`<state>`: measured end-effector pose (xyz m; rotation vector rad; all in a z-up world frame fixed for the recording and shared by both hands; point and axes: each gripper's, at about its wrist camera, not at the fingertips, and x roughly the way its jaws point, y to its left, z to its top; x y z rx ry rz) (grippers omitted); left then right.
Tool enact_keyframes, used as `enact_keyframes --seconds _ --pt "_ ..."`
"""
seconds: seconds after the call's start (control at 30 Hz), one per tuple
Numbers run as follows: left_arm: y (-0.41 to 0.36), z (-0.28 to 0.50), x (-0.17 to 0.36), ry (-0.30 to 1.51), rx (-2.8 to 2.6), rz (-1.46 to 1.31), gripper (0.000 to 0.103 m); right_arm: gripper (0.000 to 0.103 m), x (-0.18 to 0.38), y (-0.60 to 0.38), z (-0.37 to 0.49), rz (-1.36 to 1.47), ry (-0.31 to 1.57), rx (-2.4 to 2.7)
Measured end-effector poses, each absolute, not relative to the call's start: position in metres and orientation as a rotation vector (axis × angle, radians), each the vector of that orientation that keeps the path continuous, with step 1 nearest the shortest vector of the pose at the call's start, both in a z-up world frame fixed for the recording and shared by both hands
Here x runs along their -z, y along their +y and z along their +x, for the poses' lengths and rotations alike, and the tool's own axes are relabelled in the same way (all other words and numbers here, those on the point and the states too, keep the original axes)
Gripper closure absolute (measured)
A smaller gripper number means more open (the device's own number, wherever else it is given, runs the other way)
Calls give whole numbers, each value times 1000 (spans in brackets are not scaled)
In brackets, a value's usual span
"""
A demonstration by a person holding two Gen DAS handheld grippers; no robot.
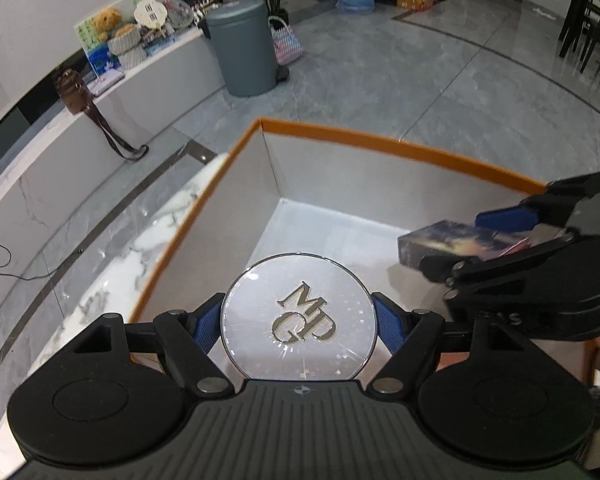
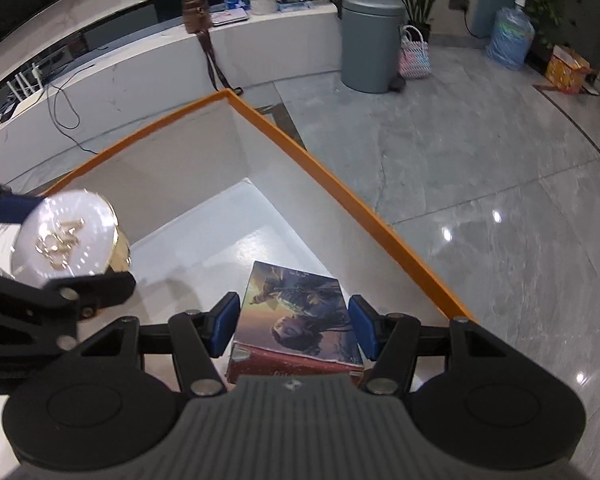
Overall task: Organize rigid objects
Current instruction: 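Lower and release the compact and card box into the orange box with both tools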
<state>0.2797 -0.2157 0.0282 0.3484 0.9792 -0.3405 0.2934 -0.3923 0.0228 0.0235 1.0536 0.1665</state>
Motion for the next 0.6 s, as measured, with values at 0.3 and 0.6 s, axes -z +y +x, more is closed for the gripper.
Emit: enact_keyframes --seconds 0.3,0.6 --pt "-214 291 -3 1061 334 322 15 44 -9 -391 304 -14 1084 -114" --pt "-216 294 3 1094 348 322 14 44 -6 -386 309 -14 1094 -130"
